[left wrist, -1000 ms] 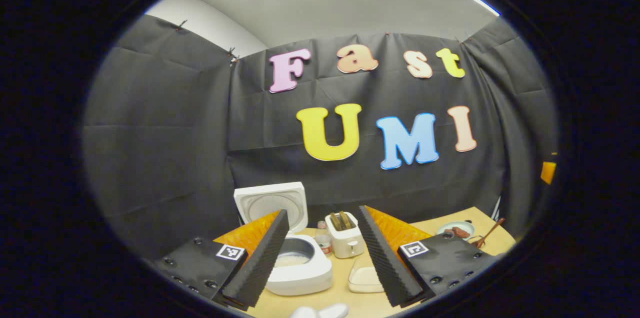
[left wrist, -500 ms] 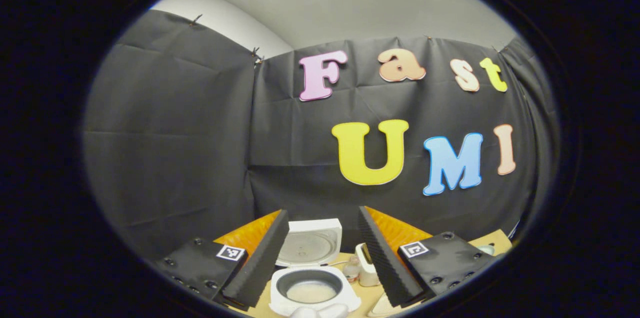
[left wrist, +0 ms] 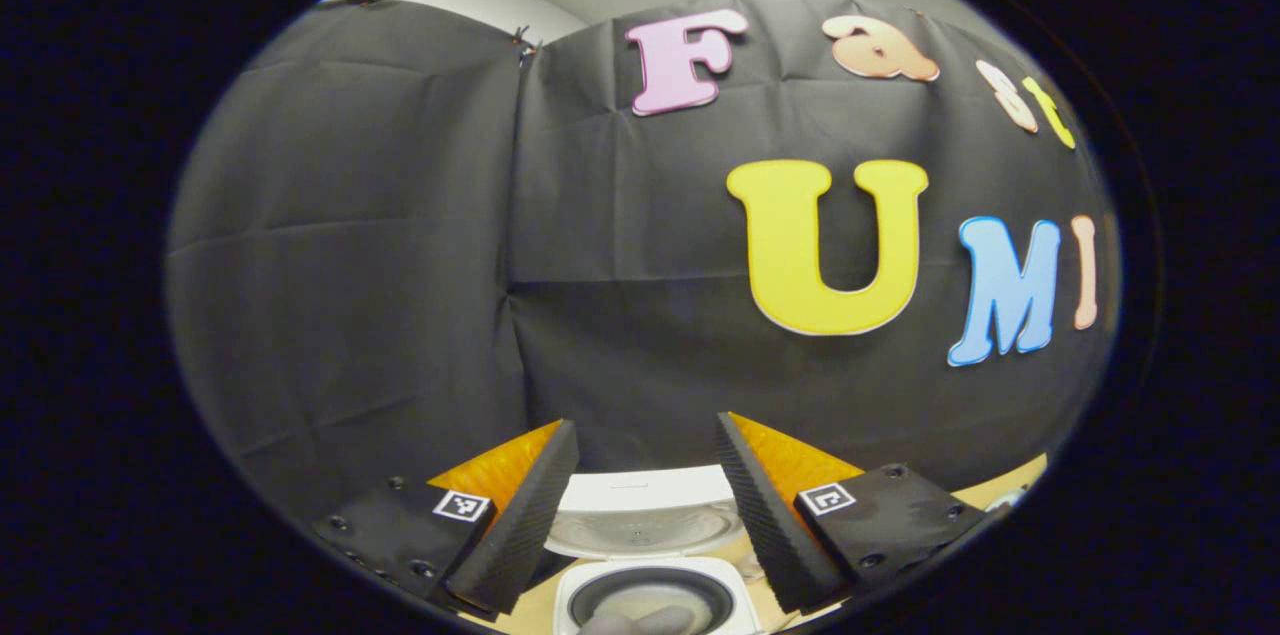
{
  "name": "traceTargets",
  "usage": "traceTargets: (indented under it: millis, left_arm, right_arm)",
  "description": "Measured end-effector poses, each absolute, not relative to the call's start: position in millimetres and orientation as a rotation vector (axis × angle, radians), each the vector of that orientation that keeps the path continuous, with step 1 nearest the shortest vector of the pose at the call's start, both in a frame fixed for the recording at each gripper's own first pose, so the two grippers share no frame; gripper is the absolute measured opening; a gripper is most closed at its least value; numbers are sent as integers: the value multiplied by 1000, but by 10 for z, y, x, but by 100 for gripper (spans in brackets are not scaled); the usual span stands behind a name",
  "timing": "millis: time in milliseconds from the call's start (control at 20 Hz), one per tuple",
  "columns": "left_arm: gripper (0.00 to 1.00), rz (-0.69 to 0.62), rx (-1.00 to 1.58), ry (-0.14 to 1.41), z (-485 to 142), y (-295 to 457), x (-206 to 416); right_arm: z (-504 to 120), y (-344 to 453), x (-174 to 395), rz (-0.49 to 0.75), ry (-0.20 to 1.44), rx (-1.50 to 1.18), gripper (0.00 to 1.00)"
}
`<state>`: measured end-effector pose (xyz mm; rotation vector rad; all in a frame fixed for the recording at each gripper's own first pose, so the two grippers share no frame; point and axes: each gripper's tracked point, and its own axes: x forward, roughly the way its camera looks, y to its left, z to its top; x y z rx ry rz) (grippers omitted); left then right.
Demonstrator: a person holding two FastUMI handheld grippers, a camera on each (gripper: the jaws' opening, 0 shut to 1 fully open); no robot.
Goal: Close the left gripper, press the button to open the rice cooker; take a wooden spoon from the chopstick holder with the right hand, scoop a spoonful of rice and pour it into the rice cooker, then put the wooden spoon back into the chopstick holder.
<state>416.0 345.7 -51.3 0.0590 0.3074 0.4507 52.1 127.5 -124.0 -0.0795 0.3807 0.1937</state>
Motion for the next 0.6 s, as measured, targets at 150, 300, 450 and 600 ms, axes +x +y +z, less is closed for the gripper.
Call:
traceTargets:
  millis: [150,300,450,600]
  left_arm:
    - [95,470,22,379,-845,3680,4502]
    - [99,494,45,429,-1074,3842,4653]
    - [99,480,52,511,-1329,3863,4722]
    - [95,479,-33,534,-1428,3861,4742]
  right_arm:
    - [-1284,1267,522,190,397,-88,94]
    - [-1328,1283,502,196,417,-81,99]
    - [-1382,1258,468,195,434,-78,99]
    - [-1412,1257,446,199,447,-72,99]
